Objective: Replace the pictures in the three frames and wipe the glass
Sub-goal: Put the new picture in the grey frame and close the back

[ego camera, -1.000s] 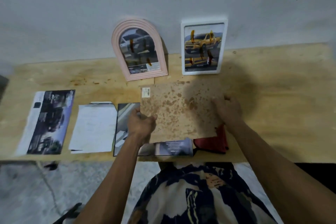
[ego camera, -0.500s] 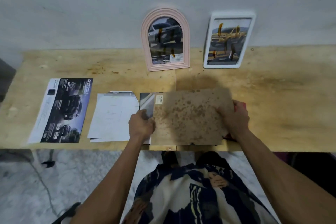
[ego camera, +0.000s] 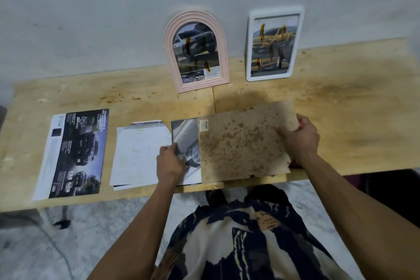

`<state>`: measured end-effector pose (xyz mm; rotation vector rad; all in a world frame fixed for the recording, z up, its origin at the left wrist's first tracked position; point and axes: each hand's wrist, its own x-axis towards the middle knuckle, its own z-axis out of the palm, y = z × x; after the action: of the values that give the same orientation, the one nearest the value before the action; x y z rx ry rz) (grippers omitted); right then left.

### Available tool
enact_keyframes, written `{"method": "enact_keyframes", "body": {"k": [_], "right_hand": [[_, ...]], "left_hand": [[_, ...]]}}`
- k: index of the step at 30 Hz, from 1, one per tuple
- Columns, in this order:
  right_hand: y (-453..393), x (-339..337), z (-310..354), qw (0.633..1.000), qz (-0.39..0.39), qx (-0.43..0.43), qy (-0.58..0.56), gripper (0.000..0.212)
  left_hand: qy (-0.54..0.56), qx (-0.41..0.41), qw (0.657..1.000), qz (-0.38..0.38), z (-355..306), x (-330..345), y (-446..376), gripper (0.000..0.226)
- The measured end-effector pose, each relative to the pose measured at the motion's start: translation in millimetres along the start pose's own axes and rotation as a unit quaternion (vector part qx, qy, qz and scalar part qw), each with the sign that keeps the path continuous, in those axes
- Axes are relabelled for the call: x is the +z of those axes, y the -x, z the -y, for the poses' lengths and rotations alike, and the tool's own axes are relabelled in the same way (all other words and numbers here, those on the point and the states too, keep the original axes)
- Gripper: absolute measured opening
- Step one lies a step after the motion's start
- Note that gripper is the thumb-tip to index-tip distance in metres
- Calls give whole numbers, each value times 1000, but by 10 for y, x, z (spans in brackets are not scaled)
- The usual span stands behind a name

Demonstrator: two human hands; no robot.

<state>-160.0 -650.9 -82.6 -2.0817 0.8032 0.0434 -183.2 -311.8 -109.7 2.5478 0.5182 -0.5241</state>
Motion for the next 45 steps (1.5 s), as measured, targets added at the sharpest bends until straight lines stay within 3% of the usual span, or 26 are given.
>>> {"method": "enact_keyframes", "body": {"k": [9, 15, 19, 27, 31, 35, 42, 45], "right_hand": [[43, 361, 91, 1000, -6, 17, 14, 52], [-12, 506, 54, 998, -7, 55, 40, 52], [-17, 579, -33, 995, -4, 67, 74, 56], [144, 777, -7, 984, -5, 59, 167, 58], [208, 810, 16, 971, 19, 15, 236, 49], [235, 801, 20, 960, 28, -35, 276, 32], [174, 721, 11, 949, 80, -72, 298, 32], [99, 701, 132, 947, 100, -109, 285, 53]], "left_hand": [[10, 9, 1000, -2, 65, 14, -39, 28], [22, 13, 1000, -2, 35, 29, -19, 38], [15, 12, 1000, -9, -7, 17, -7, 22], [41, 8, 997, -68, 27, 46, 16, 32], [67, -1, 994, -83, -69, 22, 57, 12], [80, -36, 994, -66, -101, 35, 20, 23], [65, -10, 997, -30, -100, 38, -1, 28], [33, 28, 999, -6, -139, 50, -3, 67]]}}
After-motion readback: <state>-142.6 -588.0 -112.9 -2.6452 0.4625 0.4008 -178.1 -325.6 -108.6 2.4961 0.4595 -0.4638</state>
